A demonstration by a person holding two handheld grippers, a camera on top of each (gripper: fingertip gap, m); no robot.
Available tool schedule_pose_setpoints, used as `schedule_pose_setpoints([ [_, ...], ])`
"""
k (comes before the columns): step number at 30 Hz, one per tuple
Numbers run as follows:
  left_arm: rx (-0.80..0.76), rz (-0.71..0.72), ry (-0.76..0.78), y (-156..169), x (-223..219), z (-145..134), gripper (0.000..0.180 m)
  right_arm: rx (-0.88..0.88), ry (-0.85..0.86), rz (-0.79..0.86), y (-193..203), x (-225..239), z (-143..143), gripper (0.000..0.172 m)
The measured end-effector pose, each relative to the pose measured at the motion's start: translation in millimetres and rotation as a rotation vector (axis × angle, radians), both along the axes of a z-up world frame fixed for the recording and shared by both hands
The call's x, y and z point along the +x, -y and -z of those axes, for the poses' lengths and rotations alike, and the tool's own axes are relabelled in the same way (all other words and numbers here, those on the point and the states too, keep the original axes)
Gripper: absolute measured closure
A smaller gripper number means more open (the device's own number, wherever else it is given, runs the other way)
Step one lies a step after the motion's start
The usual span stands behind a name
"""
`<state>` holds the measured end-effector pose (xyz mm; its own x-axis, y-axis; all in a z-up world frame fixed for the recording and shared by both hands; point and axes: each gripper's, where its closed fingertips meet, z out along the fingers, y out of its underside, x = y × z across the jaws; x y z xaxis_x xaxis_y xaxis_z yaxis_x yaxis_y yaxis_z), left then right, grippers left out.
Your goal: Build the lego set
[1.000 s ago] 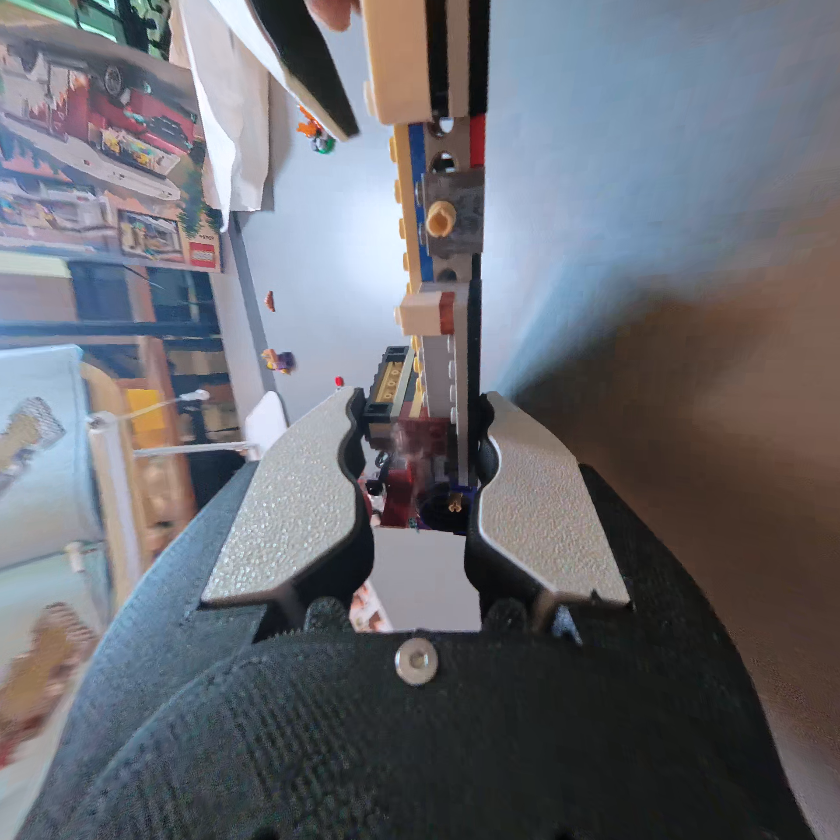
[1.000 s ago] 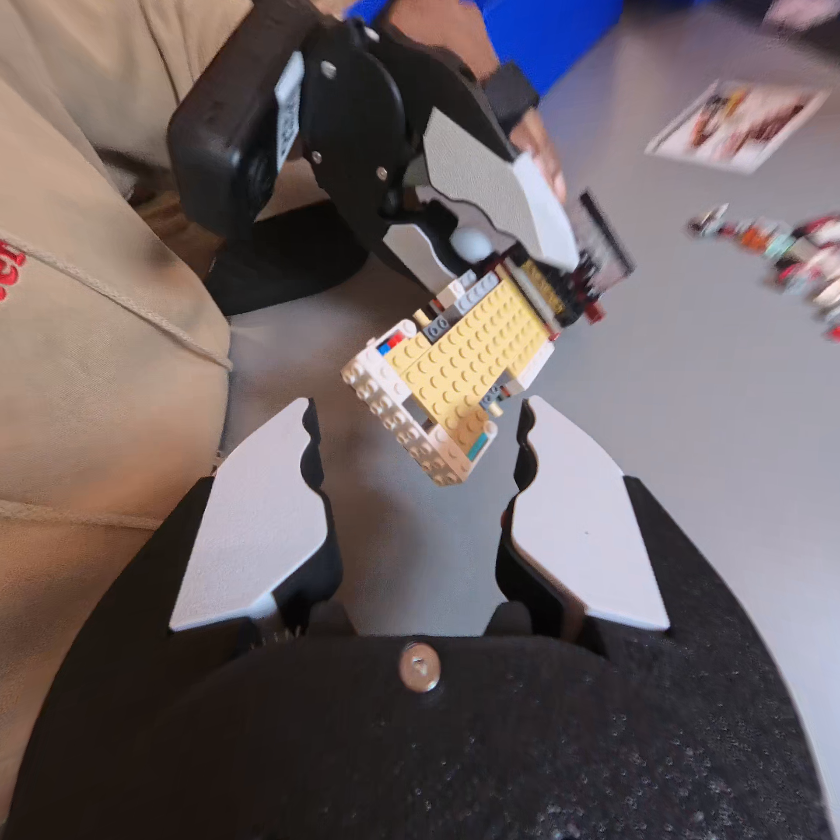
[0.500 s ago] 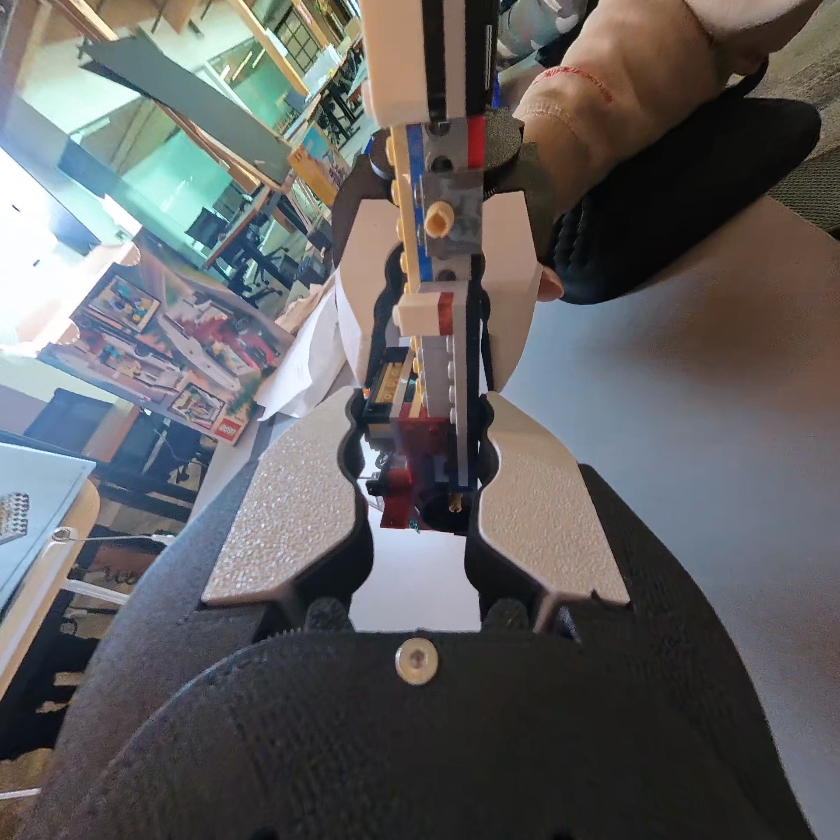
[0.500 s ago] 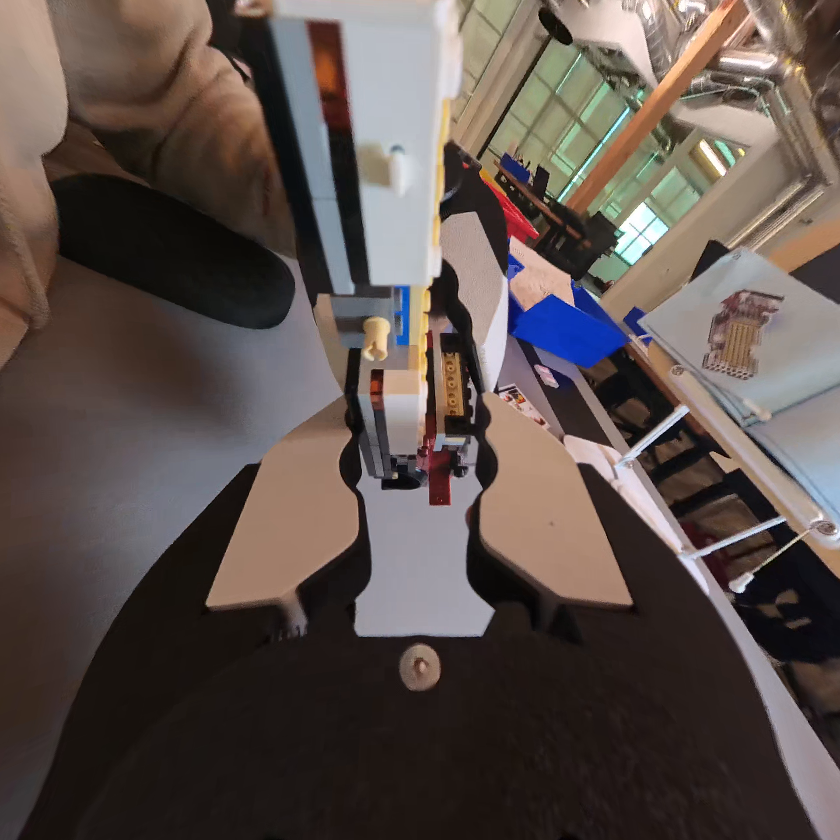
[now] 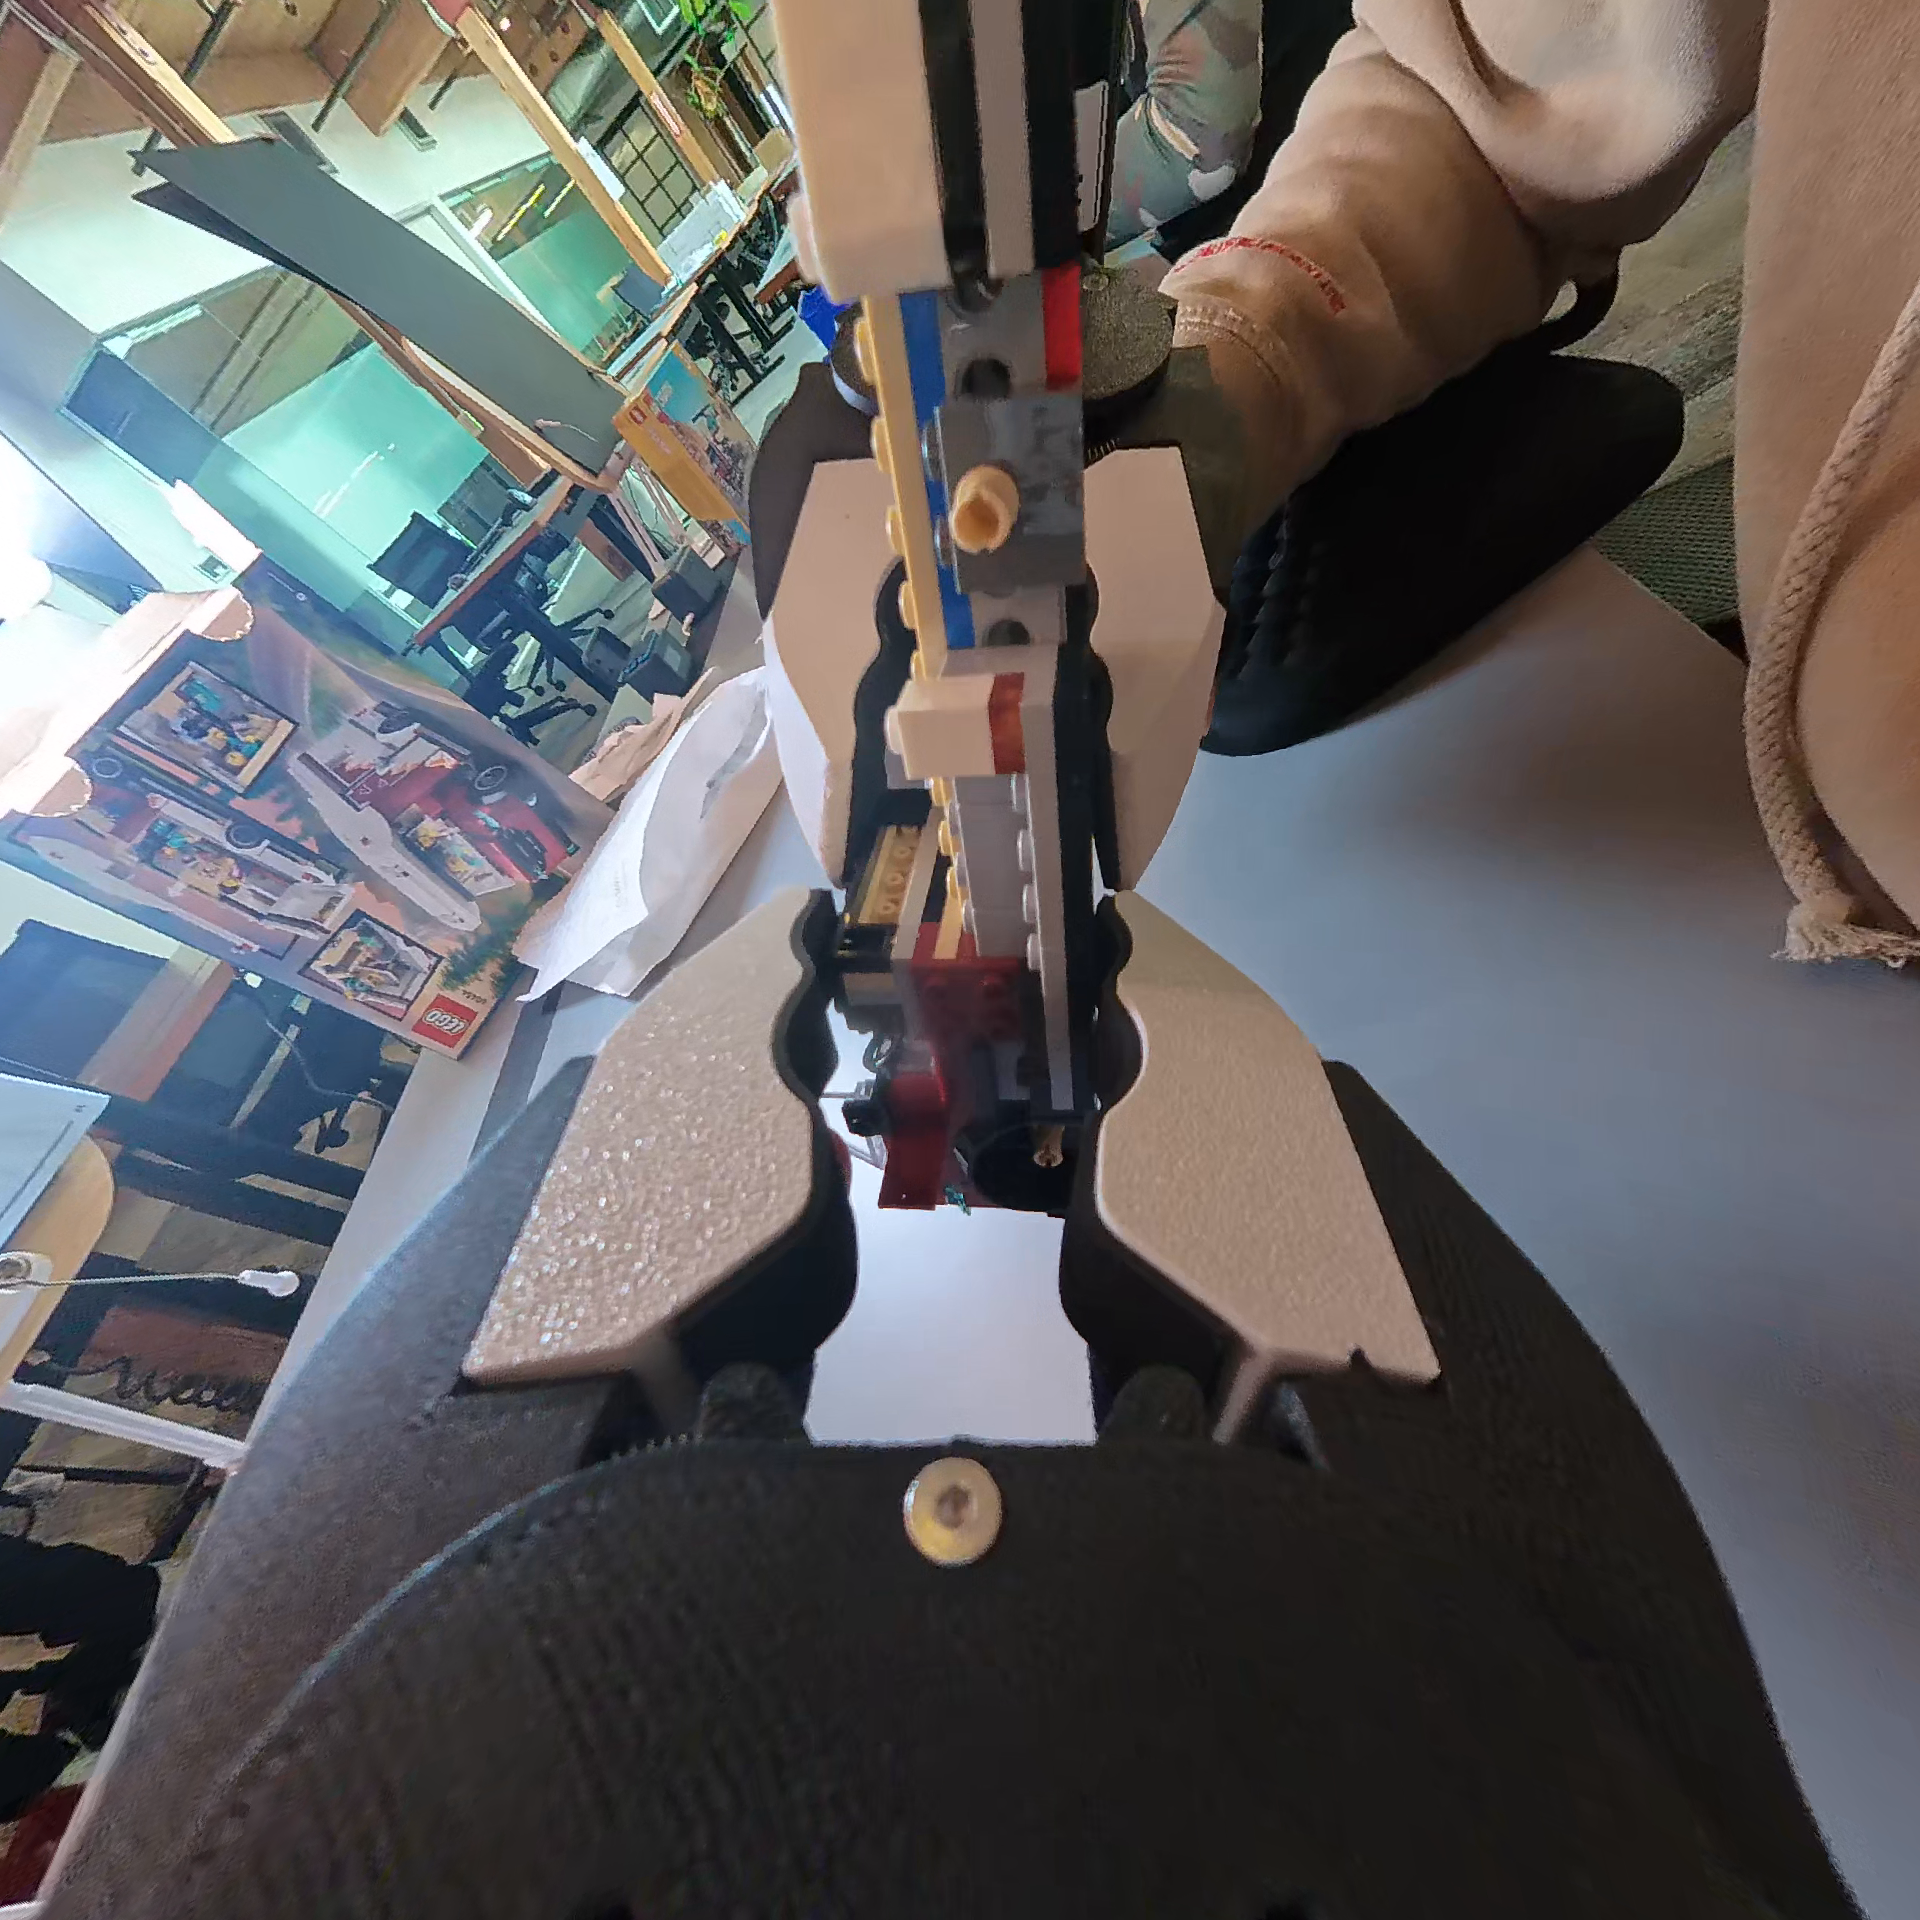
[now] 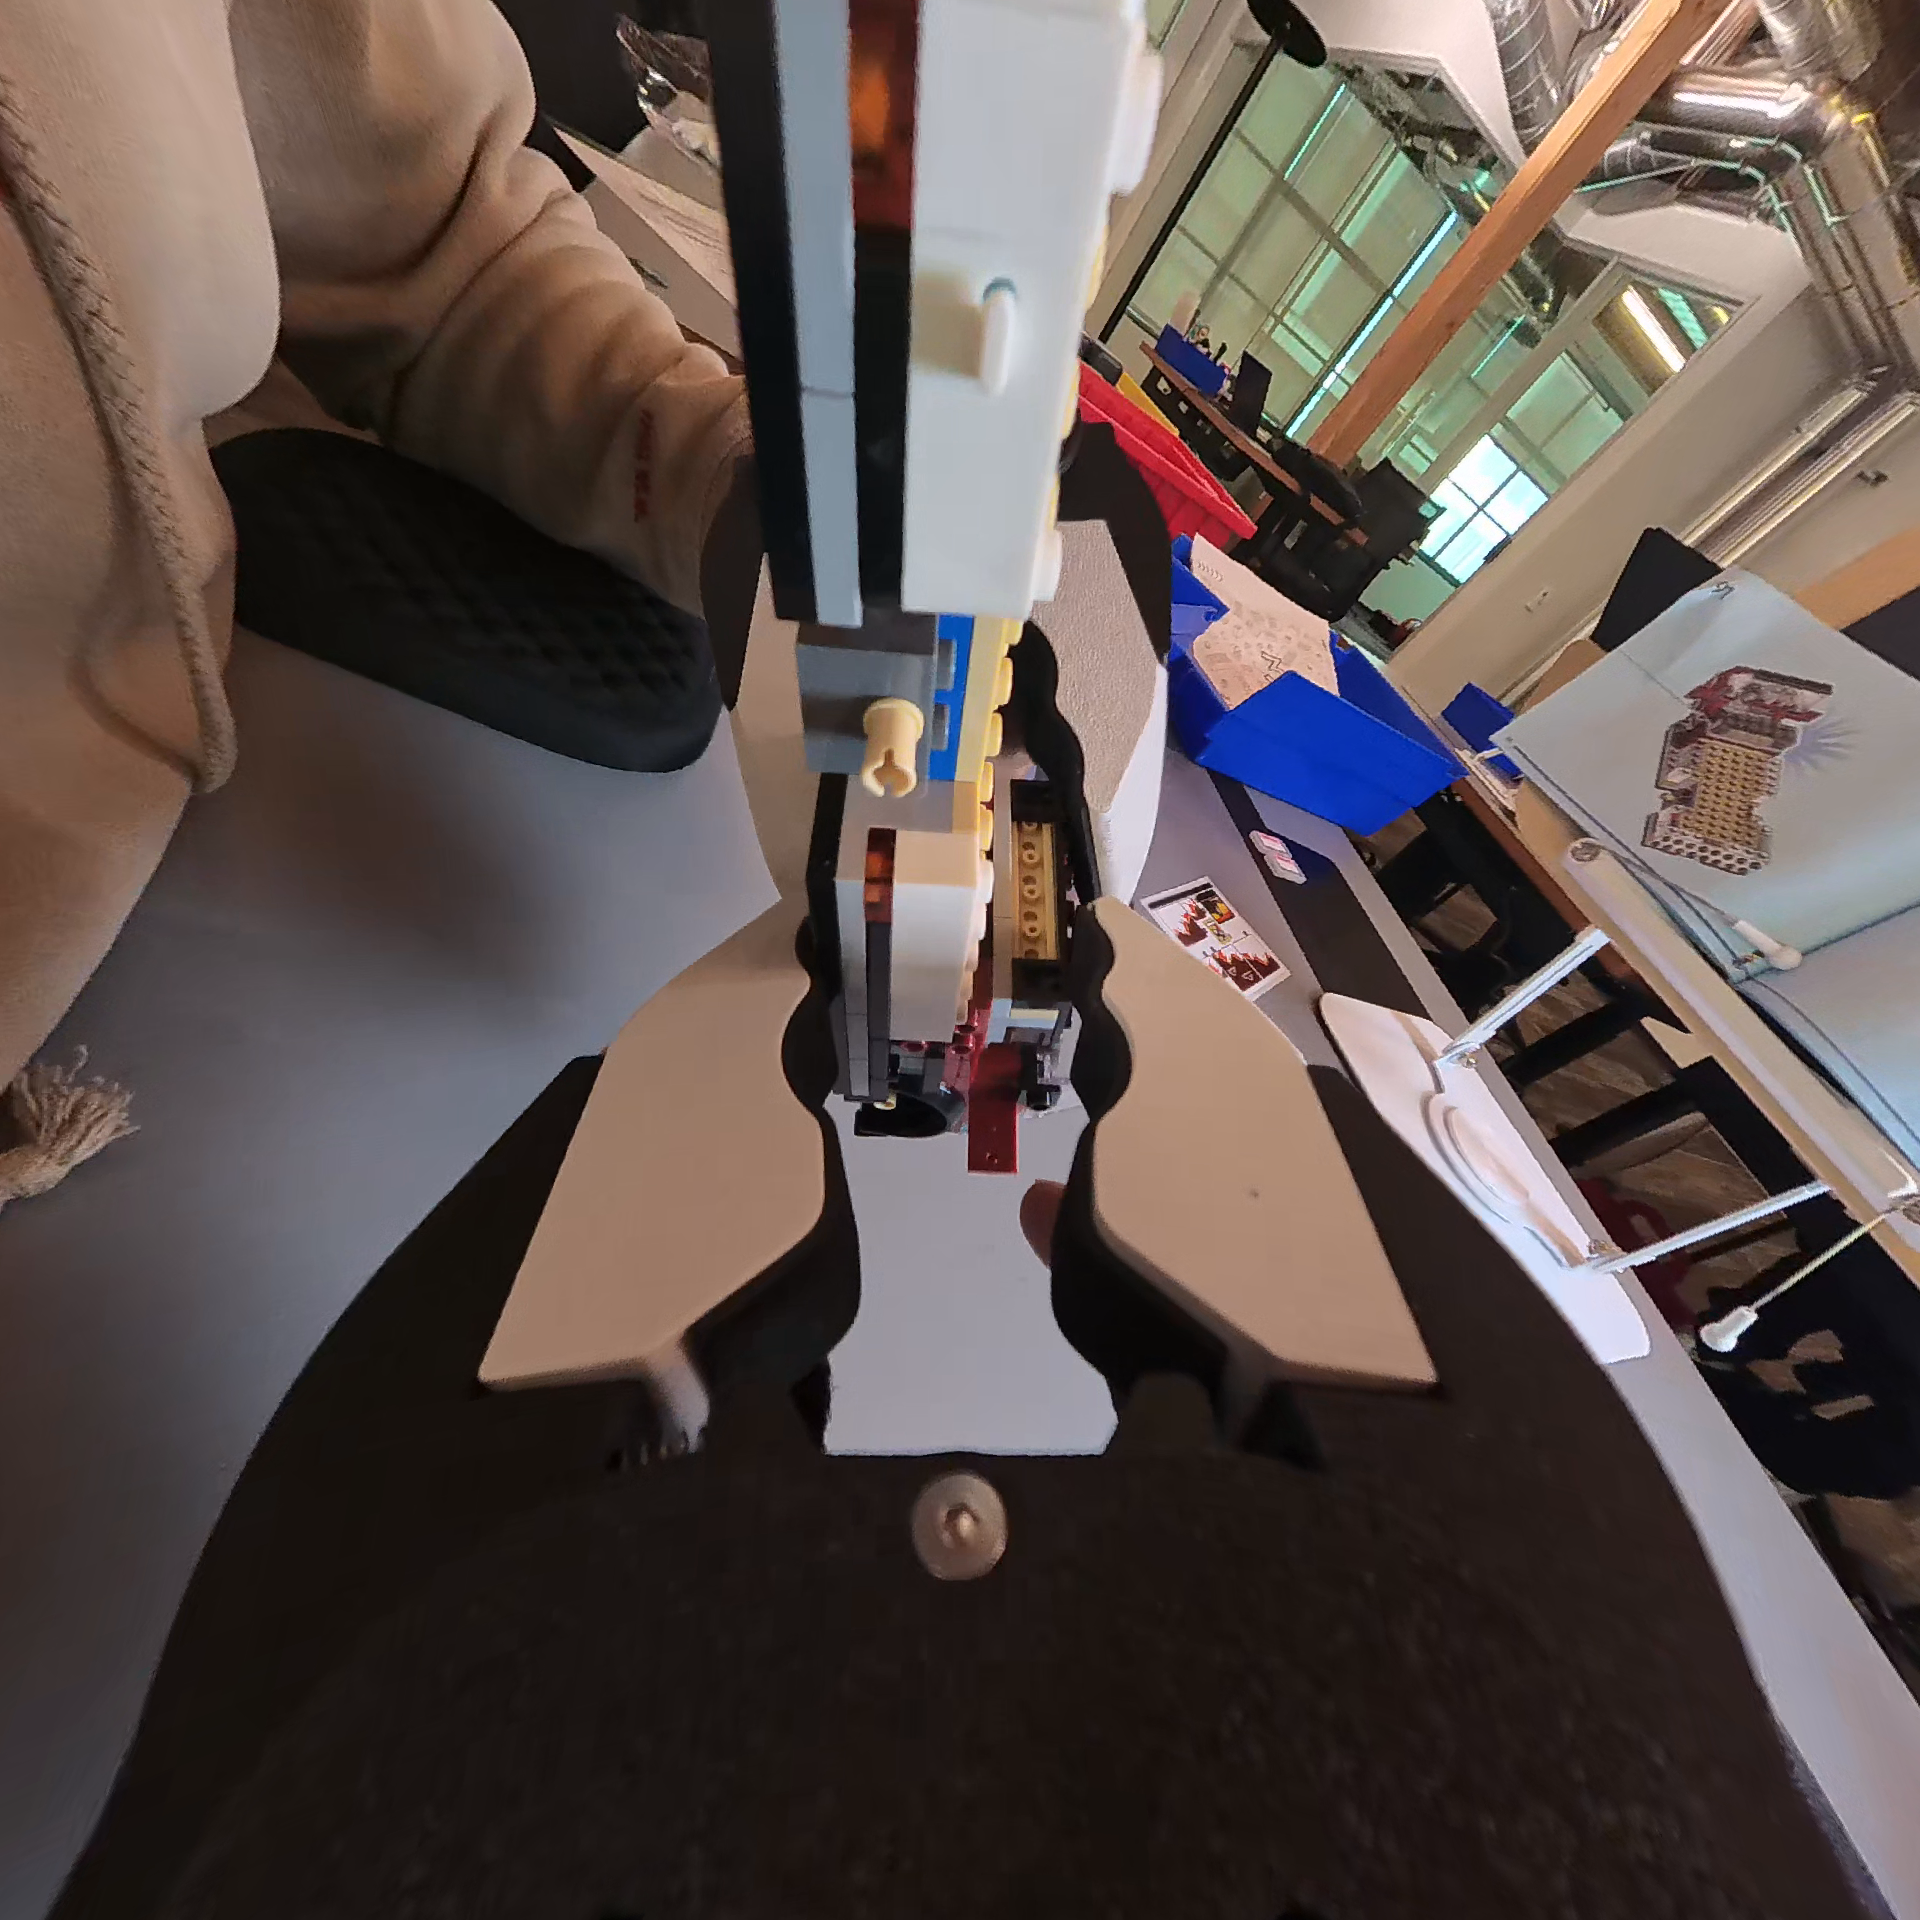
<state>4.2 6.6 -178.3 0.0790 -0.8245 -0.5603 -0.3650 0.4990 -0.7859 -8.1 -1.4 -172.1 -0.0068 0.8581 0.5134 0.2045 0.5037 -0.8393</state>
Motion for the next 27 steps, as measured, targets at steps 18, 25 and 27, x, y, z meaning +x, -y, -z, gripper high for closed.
schedule_pose_setpoints([
  [18, 0.063, -0.053, -0.001, -11, -1, 6, 0.125, 0.005, -0.06, 0.016, -6, -3, 3, 0.127],
  [25, 0.112, -0.05, 0.024, -10, -5, 5, 0.132, 0.038, -0.042, 0.032, -6, -8, 0, 0.125],
  [27, 0.102, -0.044, 0.022, -8, -6, 6, 0.132, 0.034, -0.034, 0.028, -7, -8, 0, 0.119],
])
